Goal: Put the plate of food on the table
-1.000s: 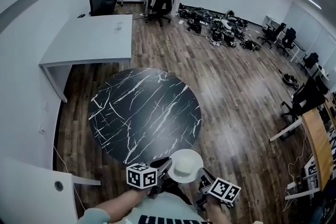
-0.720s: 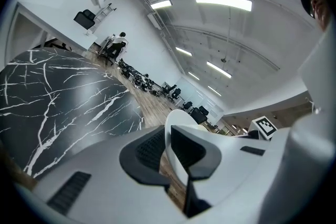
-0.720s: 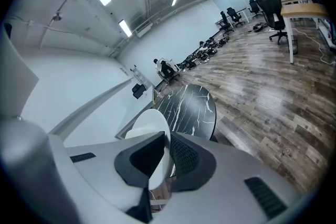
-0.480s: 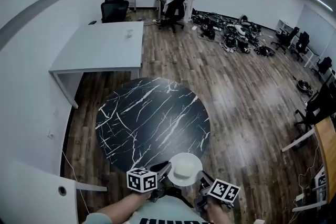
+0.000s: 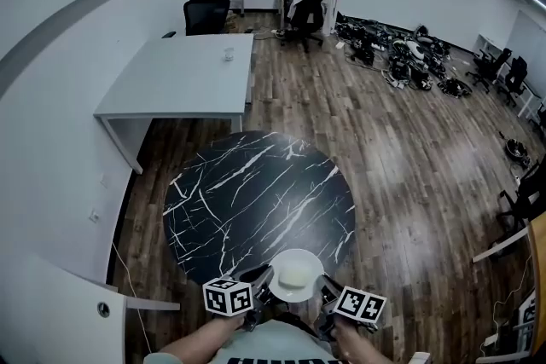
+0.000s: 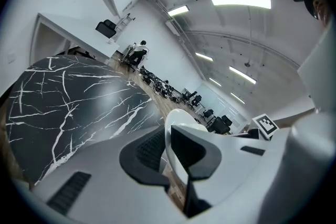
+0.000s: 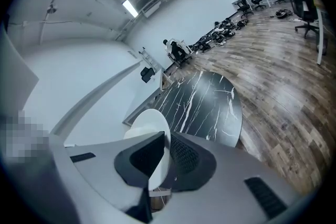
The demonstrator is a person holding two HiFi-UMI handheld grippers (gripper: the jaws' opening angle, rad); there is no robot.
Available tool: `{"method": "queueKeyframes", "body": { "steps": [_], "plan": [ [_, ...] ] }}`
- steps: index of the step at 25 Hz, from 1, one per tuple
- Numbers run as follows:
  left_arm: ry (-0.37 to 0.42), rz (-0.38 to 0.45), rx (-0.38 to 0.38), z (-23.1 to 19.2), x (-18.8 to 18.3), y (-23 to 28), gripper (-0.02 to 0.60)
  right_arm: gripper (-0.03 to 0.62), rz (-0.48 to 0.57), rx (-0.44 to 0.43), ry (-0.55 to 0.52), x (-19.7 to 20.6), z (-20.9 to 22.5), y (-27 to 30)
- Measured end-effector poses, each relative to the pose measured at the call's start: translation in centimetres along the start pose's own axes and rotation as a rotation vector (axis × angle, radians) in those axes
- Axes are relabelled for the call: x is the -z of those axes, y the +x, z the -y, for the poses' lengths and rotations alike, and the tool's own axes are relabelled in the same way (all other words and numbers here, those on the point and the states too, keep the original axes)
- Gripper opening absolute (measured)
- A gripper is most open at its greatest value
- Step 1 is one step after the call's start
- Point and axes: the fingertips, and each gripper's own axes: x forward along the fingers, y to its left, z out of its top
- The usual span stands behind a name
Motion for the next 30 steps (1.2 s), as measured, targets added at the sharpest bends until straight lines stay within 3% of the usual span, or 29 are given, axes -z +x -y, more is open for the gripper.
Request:
{"method": "queueKeyframes", "body": {
  "steps": [11, 30],
  "plan": [
    [-0.032, 0.034, -0.088, -2.5, -1.9, 2.4, 0.043, 0.040, -0.080, -0.040, -0.034, -2.8, 0.7, 4.5],
    [-0.087, 0.052, -0.224, -7.8, -0.1, 4.6, 0.044, 0.040, -0.227, -0.074, -0.105, -2.5, 3.1, 11.0]
  ]
}}
